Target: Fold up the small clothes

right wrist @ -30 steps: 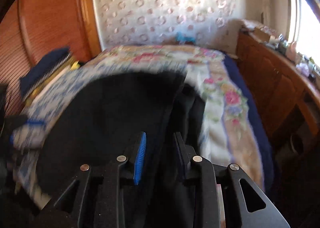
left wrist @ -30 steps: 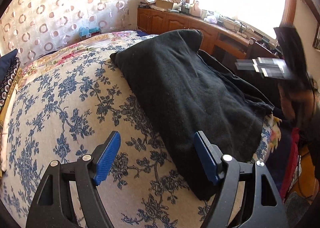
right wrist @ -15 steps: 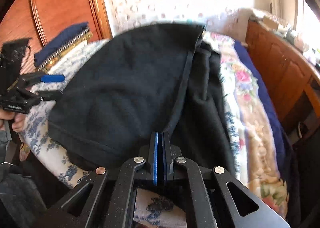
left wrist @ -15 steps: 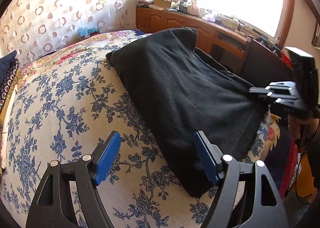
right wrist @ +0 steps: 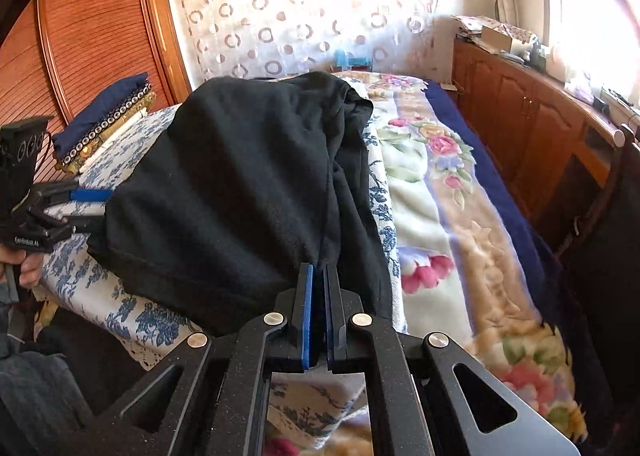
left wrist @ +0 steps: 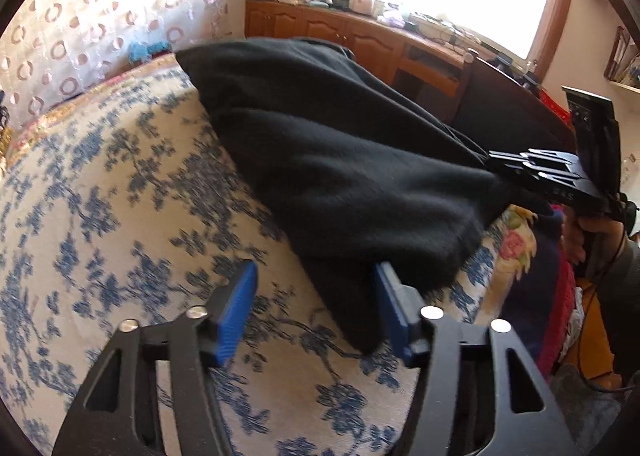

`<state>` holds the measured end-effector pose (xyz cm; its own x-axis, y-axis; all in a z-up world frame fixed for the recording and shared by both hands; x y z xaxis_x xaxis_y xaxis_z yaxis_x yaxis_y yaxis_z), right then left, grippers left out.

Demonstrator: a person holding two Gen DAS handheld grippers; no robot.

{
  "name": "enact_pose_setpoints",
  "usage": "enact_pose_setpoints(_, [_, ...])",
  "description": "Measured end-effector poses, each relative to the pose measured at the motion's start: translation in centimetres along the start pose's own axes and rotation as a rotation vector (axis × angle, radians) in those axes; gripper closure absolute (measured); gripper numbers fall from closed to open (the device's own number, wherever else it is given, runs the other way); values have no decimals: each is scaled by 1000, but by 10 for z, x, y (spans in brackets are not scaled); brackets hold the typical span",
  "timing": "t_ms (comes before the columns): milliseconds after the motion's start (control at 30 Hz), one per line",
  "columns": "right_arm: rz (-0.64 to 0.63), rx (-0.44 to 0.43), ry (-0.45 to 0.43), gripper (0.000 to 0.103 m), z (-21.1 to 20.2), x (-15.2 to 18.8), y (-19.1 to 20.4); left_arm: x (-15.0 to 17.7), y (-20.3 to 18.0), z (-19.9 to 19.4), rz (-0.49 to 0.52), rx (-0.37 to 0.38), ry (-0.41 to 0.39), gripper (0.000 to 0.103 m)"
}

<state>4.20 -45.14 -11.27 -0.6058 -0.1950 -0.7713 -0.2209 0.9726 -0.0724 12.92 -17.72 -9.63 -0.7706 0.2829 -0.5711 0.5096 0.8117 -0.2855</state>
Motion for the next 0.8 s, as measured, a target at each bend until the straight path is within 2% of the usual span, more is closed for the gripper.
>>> enact_pose_setpoints(67, [-5,42,5,80,1,2,0,5,-3,3,-1,10,12,54])
enact_pose_setpoints(100, [-5,62,9,74,3,3,2,7,-4,5,3,12,19,61])
enact_pose_setpoints(167, [11,74,18,58,8,6,0,9,-7,6,5,12,17,64])
enact_pose_setpoints(267, [24,70,36,55,15,8,-2,11,-9,5,2,11,16,65])
enact_pose_setpoints(633, [-6,52,29,55,12,10,6,13,-11,5,6,-2,8,65])
enact_pose_setpoints(667, [-12,47,28,61,12,10,7,13,-11,5,7,-4,9,66])
enact_pose_setpoints(700, [-19,37,27,65,12,10,9,13,-12,5,11,-2,10,72])
enact_pose_setpoints(767, [-39,11,29,88,12,10,13,14,-15,3,14,11,9,91])
enact_pose_setpoints(800, [-47,3,27,90,11,9,16,13,-15,1,10,16,4,97])
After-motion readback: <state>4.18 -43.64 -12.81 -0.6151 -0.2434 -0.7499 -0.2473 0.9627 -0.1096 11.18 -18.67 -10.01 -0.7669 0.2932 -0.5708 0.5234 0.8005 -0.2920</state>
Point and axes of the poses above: each gripper's, at about its wrist camera, not at the fingertips, and z roughly the way its jaws point, y to its left, x to its underside, the point moved 4 cm from there along z, roughly the way its jaws point, and after that the axes turned 12 degrees about -z, right-handed, at the moved point
